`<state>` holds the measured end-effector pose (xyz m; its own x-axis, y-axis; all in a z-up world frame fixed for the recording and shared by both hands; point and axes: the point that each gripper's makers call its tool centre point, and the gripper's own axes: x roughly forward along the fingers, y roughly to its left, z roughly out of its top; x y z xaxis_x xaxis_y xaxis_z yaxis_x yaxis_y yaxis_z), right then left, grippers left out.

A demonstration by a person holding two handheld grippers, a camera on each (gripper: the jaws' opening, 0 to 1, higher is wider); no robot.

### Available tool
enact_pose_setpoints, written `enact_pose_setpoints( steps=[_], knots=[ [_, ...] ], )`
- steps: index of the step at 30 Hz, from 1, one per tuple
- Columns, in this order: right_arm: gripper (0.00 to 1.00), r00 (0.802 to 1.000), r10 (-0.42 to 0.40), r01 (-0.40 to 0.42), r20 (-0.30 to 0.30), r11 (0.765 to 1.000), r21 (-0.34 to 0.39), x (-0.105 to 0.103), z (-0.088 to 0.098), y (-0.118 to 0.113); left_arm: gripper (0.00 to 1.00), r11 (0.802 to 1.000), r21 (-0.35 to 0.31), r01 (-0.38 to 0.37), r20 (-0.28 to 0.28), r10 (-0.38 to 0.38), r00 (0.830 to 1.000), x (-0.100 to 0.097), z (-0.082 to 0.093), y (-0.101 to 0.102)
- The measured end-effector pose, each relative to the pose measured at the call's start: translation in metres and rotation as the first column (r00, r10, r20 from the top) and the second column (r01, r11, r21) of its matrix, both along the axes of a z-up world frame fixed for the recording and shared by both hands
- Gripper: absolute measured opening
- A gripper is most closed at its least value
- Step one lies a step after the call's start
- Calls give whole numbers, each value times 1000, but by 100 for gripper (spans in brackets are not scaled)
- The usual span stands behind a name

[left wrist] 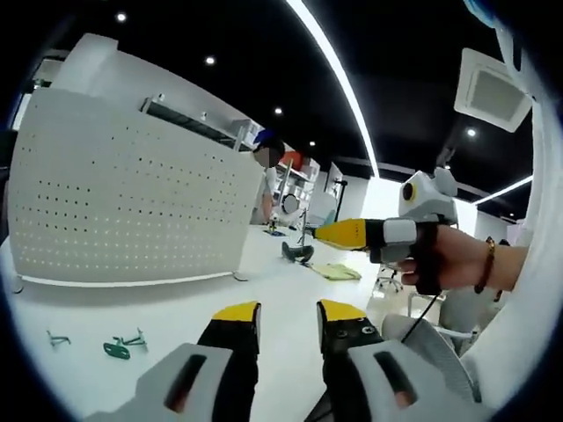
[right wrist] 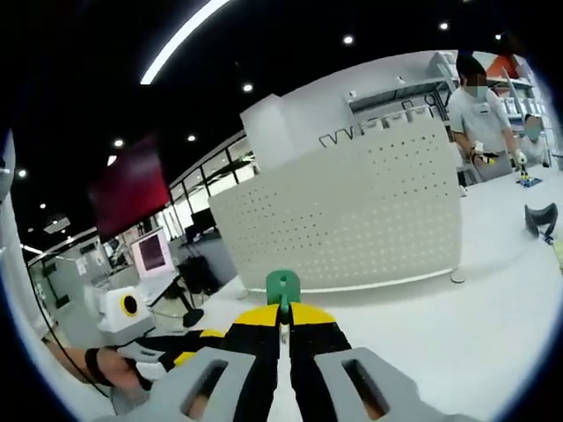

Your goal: Insert the hook assembly into the mounting plate slot until the hook locks in place.

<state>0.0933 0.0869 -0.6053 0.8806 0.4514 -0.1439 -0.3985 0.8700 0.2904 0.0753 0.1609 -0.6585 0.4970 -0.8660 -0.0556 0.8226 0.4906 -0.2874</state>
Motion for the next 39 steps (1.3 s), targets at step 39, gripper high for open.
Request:
enact_pose_setpoints(
  steps=[39],
  knots=[
    [1, 989, -120, 129, 83, 985, -111, 36, 14, -9, 46, 996, 92, 19, 36, -23, 999, -9, -5, 52]
  ],
)
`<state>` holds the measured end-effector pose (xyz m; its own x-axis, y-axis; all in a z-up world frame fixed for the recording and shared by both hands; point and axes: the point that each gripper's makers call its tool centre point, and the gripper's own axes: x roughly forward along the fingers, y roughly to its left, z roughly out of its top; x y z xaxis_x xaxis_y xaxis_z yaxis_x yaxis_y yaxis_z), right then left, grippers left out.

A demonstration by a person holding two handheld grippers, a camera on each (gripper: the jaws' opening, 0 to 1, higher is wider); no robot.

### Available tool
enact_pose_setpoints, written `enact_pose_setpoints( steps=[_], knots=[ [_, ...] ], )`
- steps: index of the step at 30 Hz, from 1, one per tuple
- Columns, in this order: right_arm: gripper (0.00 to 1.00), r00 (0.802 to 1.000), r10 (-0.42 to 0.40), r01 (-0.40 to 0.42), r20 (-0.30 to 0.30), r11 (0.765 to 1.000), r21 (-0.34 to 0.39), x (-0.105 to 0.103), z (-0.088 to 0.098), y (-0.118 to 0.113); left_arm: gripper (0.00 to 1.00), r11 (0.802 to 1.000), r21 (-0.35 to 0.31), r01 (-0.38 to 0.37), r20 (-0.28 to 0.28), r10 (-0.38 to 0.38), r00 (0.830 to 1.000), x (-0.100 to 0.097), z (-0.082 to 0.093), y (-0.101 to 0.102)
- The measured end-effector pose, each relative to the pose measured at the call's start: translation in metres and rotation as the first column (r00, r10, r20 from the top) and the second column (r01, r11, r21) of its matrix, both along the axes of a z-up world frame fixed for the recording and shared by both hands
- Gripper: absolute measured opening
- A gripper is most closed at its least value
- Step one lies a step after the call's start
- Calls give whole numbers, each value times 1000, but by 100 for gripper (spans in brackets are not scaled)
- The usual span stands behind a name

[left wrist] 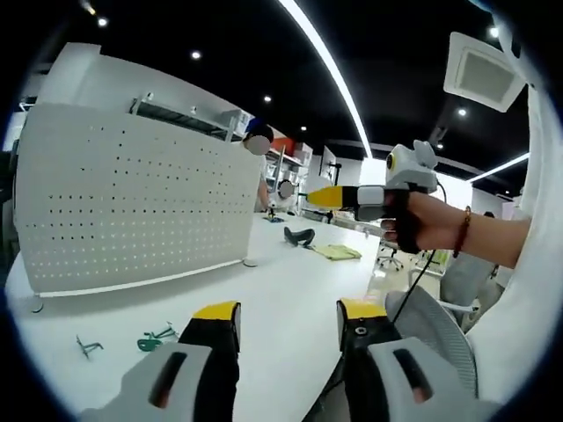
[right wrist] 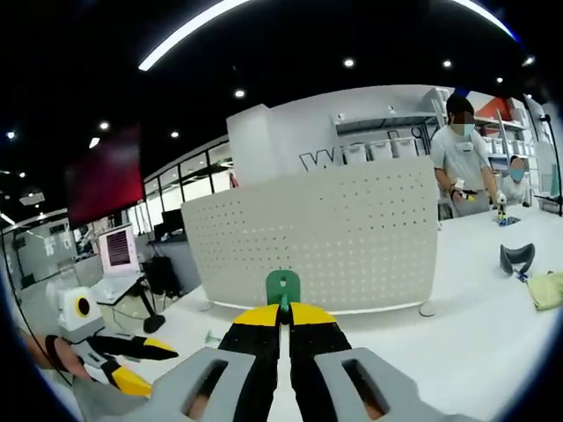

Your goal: Insert the hook assembly into the mounting plate slot until the hook locks in place.

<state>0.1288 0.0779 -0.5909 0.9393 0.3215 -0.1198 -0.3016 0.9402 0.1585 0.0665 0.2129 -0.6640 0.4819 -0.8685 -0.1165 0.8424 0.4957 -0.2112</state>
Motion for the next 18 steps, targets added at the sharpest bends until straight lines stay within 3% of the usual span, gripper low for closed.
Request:
enact_pose_setpoints(
  steps=[15, 18],
  knots=[
    [1, 1000, 5, -5, -4, 1000, -3, 29, -10, -9, 52, 999, 41, -32, 9, 31, 999, 5, -4, 2],
    [1, 1000, 8, -8, -6, 1000, -11, 35, -11, -9, 57, 998, 46, -52, 24, 51, 998, 8, -2, 4]
  ],
)
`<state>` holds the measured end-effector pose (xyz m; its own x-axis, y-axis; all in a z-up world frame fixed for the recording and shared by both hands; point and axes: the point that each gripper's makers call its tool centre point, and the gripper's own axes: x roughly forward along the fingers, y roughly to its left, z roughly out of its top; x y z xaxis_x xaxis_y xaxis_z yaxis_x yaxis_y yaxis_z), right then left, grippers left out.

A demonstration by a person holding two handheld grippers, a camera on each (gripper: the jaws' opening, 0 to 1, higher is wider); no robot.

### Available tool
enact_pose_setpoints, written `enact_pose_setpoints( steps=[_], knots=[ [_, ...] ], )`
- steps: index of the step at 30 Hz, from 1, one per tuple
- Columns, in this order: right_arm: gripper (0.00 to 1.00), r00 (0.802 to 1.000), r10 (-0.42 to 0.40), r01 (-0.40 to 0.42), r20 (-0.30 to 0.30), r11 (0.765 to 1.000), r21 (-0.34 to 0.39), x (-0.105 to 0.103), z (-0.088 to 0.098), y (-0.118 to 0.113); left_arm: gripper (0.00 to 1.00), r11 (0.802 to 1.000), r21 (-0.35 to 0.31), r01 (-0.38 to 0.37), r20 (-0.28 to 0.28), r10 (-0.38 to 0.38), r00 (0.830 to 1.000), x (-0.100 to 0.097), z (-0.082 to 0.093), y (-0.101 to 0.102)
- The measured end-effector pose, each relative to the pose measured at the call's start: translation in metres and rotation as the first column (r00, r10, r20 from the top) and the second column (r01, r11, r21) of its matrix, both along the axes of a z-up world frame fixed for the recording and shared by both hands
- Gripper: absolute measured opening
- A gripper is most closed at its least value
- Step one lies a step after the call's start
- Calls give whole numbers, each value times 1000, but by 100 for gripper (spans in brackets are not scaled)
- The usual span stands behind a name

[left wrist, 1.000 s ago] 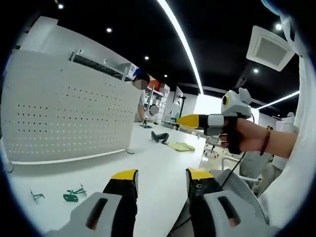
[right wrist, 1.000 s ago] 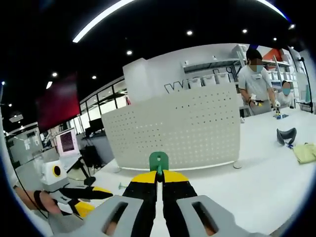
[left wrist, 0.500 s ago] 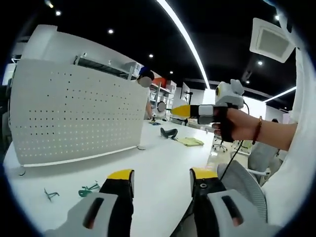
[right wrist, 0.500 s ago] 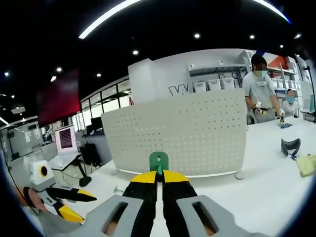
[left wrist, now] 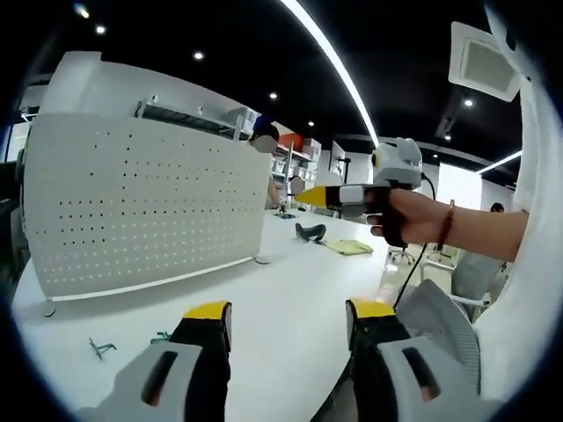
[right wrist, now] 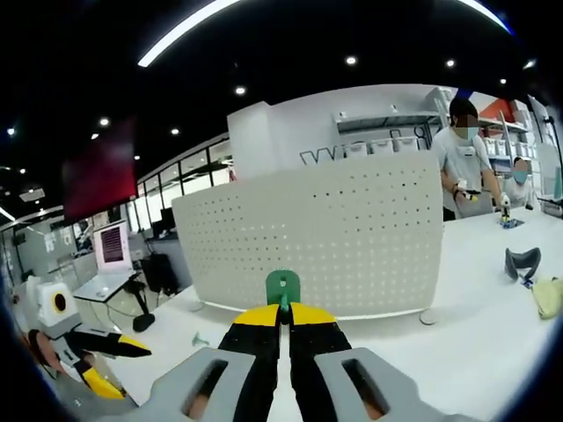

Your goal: Insert the hook assembly into the mounting plate slot until the hook locks in place.

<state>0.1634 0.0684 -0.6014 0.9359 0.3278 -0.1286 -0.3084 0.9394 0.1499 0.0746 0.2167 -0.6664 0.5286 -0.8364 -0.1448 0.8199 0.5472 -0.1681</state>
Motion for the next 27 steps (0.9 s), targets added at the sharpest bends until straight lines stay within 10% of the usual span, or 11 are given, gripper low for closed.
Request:
enact_pose_setpoints(
  steps=[27],
  knots=[
    [1, 996, -20, 29, 86, 995, -98, 47, 28, -9, 68, 999, 29, -23, 17, 22, 1000, 3, -3, 12]
  ],
)
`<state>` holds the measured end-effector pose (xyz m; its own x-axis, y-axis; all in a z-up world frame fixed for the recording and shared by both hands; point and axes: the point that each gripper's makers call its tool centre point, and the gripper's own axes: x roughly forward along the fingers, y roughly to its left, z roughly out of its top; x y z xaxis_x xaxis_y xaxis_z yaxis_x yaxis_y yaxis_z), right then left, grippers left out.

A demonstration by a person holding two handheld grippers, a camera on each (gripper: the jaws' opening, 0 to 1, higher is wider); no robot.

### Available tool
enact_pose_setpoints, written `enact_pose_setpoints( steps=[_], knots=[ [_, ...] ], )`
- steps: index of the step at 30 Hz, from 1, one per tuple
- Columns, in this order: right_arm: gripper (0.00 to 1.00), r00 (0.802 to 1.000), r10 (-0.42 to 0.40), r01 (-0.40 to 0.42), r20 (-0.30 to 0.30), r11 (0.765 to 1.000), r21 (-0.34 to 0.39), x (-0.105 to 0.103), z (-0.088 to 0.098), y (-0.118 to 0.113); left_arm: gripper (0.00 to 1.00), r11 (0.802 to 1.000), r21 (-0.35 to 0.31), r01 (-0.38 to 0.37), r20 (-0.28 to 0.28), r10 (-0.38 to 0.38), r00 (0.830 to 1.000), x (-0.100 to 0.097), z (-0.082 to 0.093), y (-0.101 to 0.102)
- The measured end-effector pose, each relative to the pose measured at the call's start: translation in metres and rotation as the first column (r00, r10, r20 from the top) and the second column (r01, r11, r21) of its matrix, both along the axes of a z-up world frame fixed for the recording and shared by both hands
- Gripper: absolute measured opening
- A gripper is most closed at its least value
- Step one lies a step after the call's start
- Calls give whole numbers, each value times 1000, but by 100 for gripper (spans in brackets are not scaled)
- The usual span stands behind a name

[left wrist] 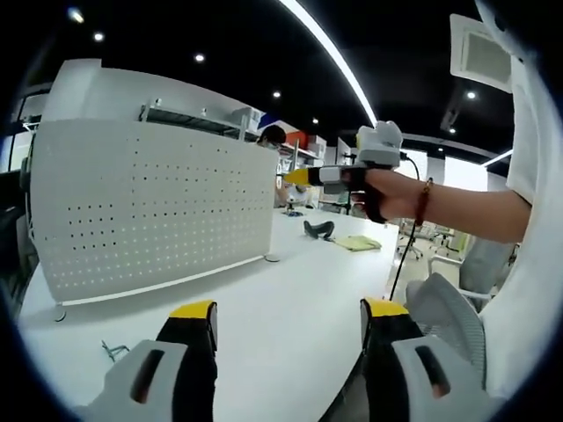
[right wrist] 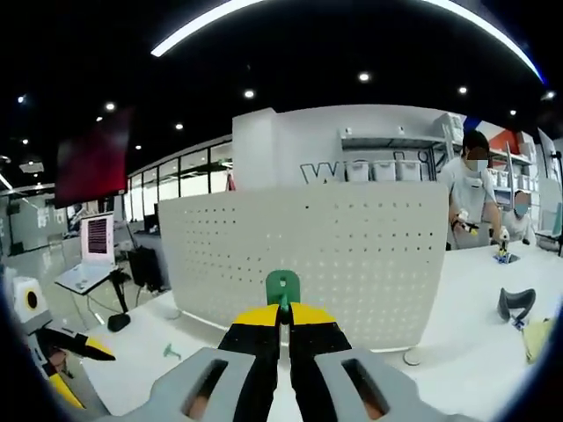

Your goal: Insert the hook assembly into the mounting plate slot until the hook locks in place.

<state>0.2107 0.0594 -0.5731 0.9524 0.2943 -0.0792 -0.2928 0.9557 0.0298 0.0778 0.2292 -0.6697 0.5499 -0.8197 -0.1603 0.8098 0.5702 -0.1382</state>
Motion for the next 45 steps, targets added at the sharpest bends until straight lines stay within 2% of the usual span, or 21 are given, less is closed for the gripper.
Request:
enact_pose_setpoints(
  steps=[7, 15, 24, 45],
  knots=[
    [1, 1000, -26, 26, 13, 999, 23, 7, 3, -5, 68, 1000, 5, -2, 1, 2, 1000, -8, 0, 6],
    [1, 999, -30, 30, 17, 999, 25, 14, 3, -6, 69, 999, -1, -41, -6, 41, 999, -9, 2, 19],
    [1, 998, -61, 59, 35, 997, 45, 30, 10, -19, 69, 997, 3, -78, -11, 78, 997, -7, 2, 33],
    [1, 991, -108, 107, 72, 994, 27, 66, 31, -37, 71, 999, 11, -31, -7, 31, 999, 0, 2, 22]
  ],
)
